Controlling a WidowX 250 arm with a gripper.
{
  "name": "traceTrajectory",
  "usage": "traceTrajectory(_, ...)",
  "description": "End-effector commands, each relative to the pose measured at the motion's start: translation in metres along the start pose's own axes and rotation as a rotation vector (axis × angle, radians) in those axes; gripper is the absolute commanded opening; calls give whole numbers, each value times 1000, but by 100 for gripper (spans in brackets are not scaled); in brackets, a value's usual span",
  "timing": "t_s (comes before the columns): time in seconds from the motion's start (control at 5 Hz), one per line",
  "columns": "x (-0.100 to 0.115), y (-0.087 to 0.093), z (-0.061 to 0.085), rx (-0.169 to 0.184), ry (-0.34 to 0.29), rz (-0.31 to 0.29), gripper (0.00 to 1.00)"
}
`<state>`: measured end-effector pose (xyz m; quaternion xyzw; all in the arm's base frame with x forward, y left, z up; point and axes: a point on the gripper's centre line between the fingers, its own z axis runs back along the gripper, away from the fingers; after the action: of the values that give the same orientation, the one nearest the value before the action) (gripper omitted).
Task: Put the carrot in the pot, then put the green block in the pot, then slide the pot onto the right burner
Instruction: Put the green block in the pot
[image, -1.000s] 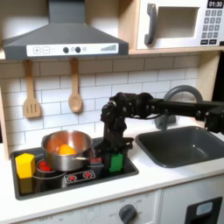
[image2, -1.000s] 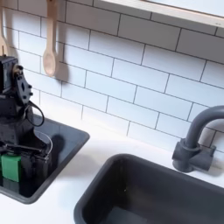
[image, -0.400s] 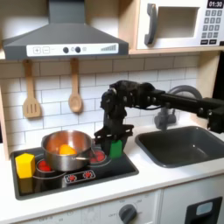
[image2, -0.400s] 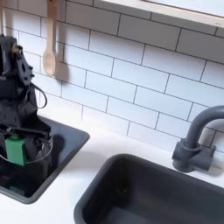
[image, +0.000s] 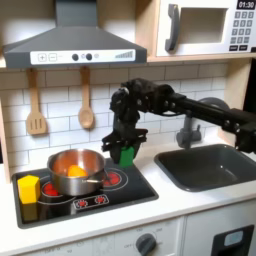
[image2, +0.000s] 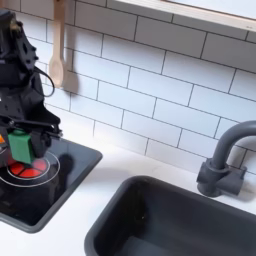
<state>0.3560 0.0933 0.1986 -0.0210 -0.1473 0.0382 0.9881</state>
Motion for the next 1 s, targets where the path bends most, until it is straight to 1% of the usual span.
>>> traceTrajectory(0.0,19,18,10,22,-29,34,0)
traceTrajectory(0.4,27,40,8,34,-24,85,0)
traceTrajectory(0.8,31,63,-5,45,4,145,0)
